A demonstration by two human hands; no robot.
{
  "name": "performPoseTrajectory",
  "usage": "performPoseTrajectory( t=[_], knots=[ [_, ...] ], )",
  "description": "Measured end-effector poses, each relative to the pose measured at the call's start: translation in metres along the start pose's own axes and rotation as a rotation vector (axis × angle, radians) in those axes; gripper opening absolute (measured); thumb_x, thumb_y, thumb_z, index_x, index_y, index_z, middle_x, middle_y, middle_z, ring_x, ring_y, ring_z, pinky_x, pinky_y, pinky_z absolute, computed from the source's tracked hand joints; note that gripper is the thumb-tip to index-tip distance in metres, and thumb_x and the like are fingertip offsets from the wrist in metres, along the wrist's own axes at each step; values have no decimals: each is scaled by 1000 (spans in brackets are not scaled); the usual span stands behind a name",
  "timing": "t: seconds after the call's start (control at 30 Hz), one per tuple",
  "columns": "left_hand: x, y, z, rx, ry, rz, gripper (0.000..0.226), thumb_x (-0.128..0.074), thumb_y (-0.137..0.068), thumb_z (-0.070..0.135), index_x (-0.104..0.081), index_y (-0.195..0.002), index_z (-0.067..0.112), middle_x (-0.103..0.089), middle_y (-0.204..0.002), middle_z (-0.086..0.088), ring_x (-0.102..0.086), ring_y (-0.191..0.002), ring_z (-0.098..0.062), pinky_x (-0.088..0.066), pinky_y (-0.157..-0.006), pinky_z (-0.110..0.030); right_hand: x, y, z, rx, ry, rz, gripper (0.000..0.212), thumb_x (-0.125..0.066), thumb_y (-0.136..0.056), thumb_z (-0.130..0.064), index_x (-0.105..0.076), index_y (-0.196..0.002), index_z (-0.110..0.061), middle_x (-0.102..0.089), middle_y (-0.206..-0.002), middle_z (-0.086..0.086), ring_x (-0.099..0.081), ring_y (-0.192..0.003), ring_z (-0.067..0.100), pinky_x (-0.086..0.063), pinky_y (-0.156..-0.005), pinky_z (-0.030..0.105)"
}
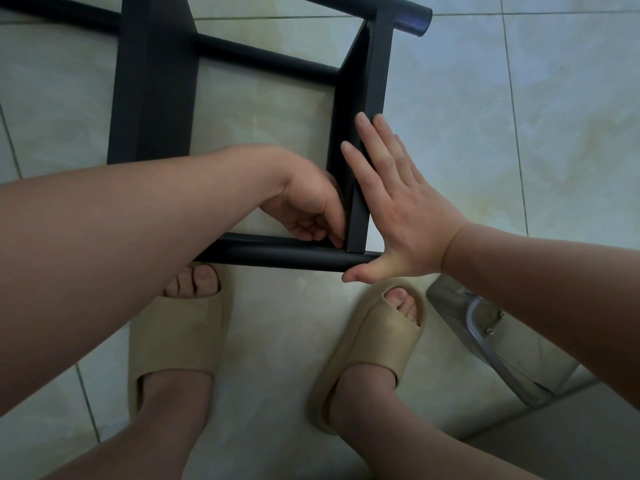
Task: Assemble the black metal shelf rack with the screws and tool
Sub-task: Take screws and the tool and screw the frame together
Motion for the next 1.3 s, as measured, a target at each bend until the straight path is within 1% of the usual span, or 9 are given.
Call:
performPoseTrajectory(
  t=[0.27,0.4,0.5,0.6,0.67,0.8,1.03,1.2,1.3],
  knots=[
    [0,2,0,-12,15,-13,15,-67,-87,-1,-69,-84,14,-63,-68,1,-52,-65,-11,-44,-69,-24,0,0,0,-1,9,-6,138,-49,-70,-93,-12,-158,6,0,-164,33,5,-153,48,-9,-124,62],
    [2,2,-6,28,28,-17,10,-66,-87,8,-70,-89,17,-67,-76,4,-51,-67,-11,-44,-72,-25,0,0,0,-2,8,-6,138,-49,-70,-93,-12,-158,7,0,-164,33,5,-153,48,-8,-124,61],
    [-1,4,-8,52,-5,-49,17,-66,-88,17,-77,-75,21,-70,-79,4,-49,-64,-10,-43,-66,-23,0,0,0,-3,9,-8,138,-49,-70,-93,-12,-158,6,0,-164,32,6,-153,48,-7,-125,61],
    [-2,0,-5,30,-14,-28,33,-65,-89,11,-76,-61,23,-68,-69,6,-47,-59,-7,-42,-58,-17,0,0,0,-4,5,-5,138,-49,-70,-93,-12,-158,6,0,-165,32,6,-153,48,-8,-124,61],
    [-2,-1,-4,16,7,-20,35,-65,-89,6,-76,-60,21,-67,-66,5,-48,-57,-7,-42,-57,-17,0,0,0,-3,4,-5,138,-49,-69,-93,-12,-158,6,0,-164,32,5,-153,48,-8,-124,62],
    [-2,-1,-2,10,23,-16,31,-65,-88,3,-75,-63,18,-67,-67,2,-49,-56,-7,-43,-58,-17,0,0,-1,0,3,-2,138,-49,-70,-93,-12,-158,6,-1,-164,33,5,-153,49,-9,-124,63],
    [-1,1,-3,15,22,-17,13,-65,-87,2,-69,-84,13,-63,-65,3,-50,-62,-10,-42,-66,-23,0,1,0,-2,11,-8,138,-50,-70,-93,-12,-158,6,-1,-164,33,5,-153,49,-8,-124,61],
    [-3,2,-10,59,29,-43,12,-63,-89,16,-73,-84,17,-67,-73,5,-49,-64,-10,-41,-67,-24,-1,0,0,-2,10,-10,138,-49,-70,-93,-12,-158,6,0,-164,33,6,-153,49,-7,-124,61],
    [-1,2,-8,46,-10,-10,7,-65,-89,16,-71,-87,16,-68,-74,5,-49,-64,-11,-42,-67,-24,0,0,1,-3,9,-6,138,-49,-70,-93,-12,-158,6,0,-164,33,6,-153,49,-8,-124,62]
  ],
)
Point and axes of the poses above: each hand's wrist, its own y-axis away from the middle knuckle, its own x-axis out of the back of the hand, z = x × y, the point moved 9 cm from there along -y, towards the middle knuckle
